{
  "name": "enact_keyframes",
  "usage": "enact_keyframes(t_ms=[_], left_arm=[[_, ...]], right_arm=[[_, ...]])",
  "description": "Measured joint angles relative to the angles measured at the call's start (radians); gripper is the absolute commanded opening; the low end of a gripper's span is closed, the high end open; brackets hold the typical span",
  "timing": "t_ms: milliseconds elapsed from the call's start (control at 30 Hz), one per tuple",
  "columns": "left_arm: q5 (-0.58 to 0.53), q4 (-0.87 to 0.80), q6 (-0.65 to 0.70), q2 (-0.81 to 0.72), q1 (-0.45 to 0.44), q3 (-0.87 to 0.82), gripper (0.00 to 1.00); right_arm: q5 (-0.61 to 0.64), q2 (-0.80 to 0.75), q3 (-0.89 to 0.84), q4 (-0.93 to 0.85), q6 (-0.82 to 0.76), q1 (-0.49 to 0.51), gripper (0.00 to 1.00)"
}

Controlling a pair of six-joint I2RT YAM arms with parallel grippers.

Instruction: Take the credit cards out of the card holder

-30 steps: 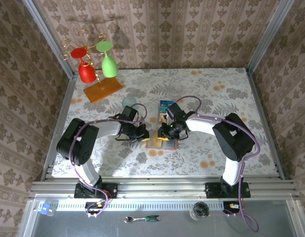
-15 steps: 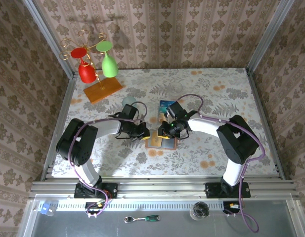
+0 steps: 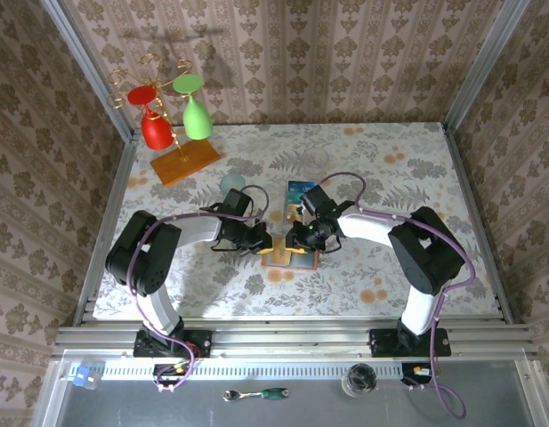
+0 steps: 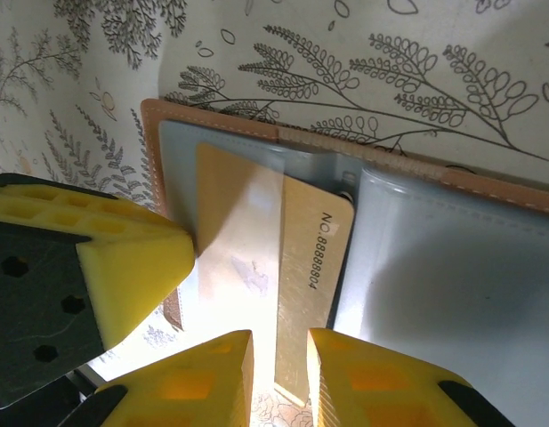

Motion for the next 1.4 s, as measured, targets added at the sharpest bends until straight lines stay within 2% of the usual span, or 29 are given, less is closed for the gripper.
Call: enact_keyframes(t_ms=[533,1400], left_arm=[[0.000,-0.001,0.000,0.000,0.001,-0.001,0.00],[-0.001,-0.005,0.000,0.000,0.001,-0.001,0.00]], right_arm=[[-0.002,0.037,-0.001,0.003,0.007,0.000,0.23],[-0.074,0.016,-0.066,0.135,0.060,-0.028,0.09]])
